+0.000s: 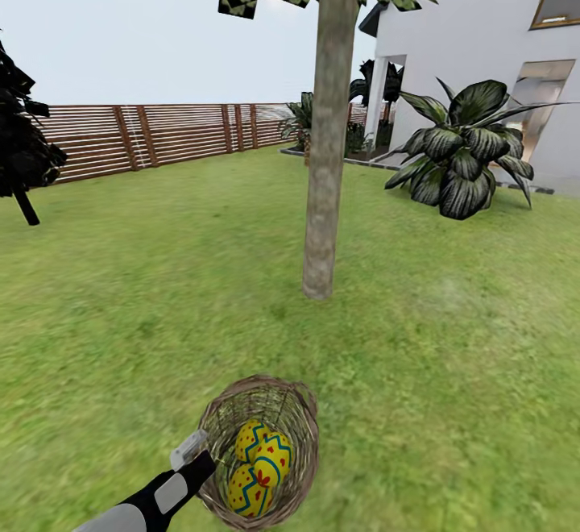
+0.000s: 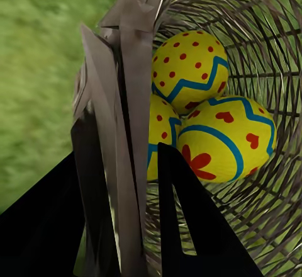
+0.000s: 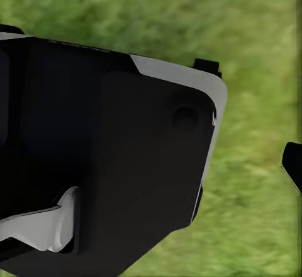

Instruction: Take the three Easter eggs out of the wicker basket on the lawn in the garden, then place them on the lawn next to a single tree (choose any tree) so that all three eggs are next to the same tree and none are left in the basket.

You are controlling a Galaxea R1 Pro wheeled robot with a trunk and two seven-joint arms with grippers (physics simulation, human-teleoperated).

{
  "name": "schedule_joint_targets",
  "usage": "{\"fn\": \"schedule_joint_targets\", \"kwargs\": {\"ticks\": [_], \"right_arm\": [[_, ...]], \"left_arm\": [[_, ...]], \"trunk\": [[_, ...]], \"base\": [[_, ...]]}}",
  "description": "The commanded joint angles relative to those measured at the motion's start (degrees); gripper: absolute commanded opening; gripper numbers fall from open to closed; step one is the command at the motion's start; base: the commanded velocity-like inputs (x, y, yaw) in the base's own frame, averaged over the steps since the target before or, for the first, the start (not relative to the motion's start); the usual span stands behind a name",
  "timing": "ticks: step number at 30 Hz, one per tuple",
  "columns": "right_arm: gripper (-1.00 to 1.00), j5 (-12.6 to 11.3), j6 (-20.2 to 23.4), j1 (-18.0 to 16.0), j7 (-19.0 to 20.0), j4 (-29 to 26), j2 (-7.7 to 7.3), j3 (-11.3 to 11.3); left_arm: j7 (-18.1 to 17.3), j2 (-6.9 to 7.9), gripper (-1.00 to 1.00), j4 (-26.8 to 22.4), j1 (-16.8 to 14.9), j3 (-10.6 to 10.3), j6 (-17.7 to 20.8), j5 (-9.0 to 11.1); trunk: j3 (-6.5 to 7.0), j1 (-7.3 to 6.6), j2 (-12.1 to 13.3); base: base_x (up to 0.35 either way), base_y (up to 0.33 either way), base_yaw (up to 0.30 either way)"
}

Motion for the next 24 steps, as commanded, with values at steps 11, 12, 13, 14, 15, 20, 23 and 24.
{"fn": "schedule_joint_targets", "kwargs": {"ticks": [11,12,13,14,15,20,23,24], "right_arm": [[1.0,0.2,-0.1,-0.1,0.3,0.0,4.31,-0.8],[1.0,0.3,-0.1,-0.1,0.2,-0.1,5.12,-0.7],[1.0,0.4,-0.1,-0.1,0.2,-0.2,5.52,-0.7],[1.0,0.3,-0.1,-0.1,0.2,-0.3,5.53,-0.8],[1.0,0.3,-0.1,-0.1,0.3,-0.3,5.52,-0.7],[1.0,0.4,-0.1,-0.1,0.2,-0.4,5.42,-0.6],[1.0,0.3,-0.1,-0.1,0.0,-0.5,5.44,-0.7],[1.0,0.3,-0.1,-0.1,-0.8,-0.5,5.49,-0.7]], "left_arm": [[-0.2,0.1,-1.0,-0.2,0.0,0.2,0.3,0.7],[-0.2,0.14,-1.0,-0.2,0.0,0.3,0.3,0.7],[-0.2,0.18,-1.0,-0.2,0.0,0.3,0.3,0.7],[-0.2,0.29,-1.0,-0.2,0.0,0.3,0.4,0.7],[-0.2,0.38,-1.0,-0.2,0.0,0.3,0.4,0.7],[-0.2,0.44,-1.0,-0.2,0.0,0.3,0.4,0.7],[-0.2,0.47,-1.0,-0.2,0.0,0.3,0.4,0.7],[-0.2,0.49,-1.0,-0.2,0.0,0.3,0.4,0.7]], "trunk": [[-0.11,0.06,-0.1],[-0.11,0.06,-0.1],[-0.11,0.06,-0.1],[-0.11,0.06,-0.1],[-0.11,0.06,-0.1],[-0.11,0.06,-0.1],[-0.11,0.06,-0.1],[-0.11,0.06,-0.1]], "base": [[0.341,0.0,0.0],[0.341,0.0,0.0],[0.341,0.0,0.0],[0.341,0.0,0.0],[0.34,0.0,0.0],[0.341,0.0,0.0],[0.341,0.0,0.0],[0.341,0.0,0.0]]}}
